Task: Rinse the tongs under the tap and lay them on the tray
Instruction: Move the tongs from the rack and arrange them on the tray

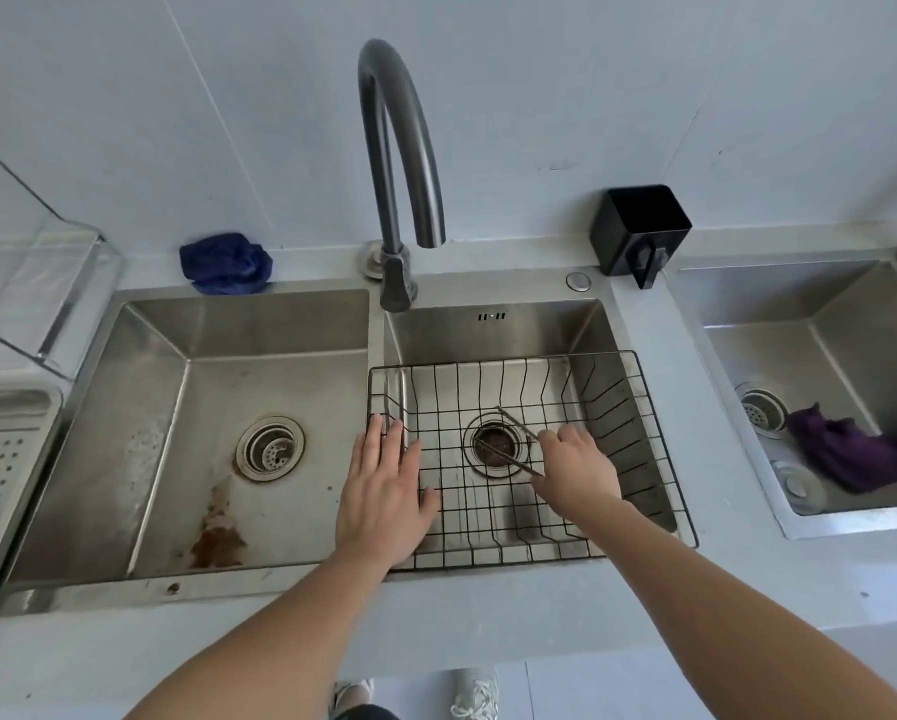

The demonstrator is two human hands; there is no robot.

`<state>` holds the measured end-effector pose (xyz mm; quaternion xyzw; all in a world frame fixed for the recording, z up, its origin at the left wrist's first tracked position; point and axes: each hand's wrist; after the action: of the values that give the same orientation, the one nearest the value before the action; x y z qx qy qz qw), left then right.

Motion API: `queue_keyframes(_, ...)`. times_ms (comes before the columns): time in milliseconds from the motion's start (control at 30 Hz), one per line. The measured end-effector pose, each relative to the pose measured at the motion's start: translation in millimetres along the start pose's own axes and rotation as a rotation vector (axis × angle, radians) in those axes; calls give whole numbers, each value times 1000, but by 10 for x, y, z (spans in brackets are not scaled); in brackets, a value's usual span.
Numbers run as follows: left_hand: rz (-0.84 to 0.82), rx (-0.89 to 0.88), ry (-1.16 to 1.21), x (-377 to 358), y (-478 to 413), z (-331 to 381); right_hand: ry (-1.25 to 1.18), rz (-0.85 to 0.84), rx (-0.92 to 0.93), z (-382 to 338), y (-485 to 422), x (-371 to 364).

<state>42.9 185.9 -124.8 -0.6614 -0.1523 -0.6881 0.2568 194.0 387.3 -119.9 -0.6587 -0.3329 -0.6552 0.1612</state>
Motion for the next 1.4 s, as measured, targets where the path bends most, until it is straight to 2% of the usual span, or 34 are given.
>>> queue_keyframes(400,-39,-13,54,146,48,-12,-58,153,29,-89,271,389)
queue_keyframes(700,96,180,40,620,378,-279,-167,218,163,-461,453,714)
queue_keyframes(1133,216,521,-62,1343,1388,-1152,-214,196,519,-1732,736,898)
queue_keyframes(1400,254,658,-75,1594,2004,-1988,-184,187,637,-2789,997,900)
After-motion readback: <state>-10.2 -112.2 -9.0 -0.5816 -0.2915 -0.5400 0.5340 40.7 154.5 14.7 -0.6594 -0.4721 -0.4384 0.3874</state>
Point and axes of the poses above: each hand's wrist, its own y-axis away from the middle knuckle, its own x-axis out of the back of the hand, z = x × y, and after that the axes turned 9 degrees about z, right-handed
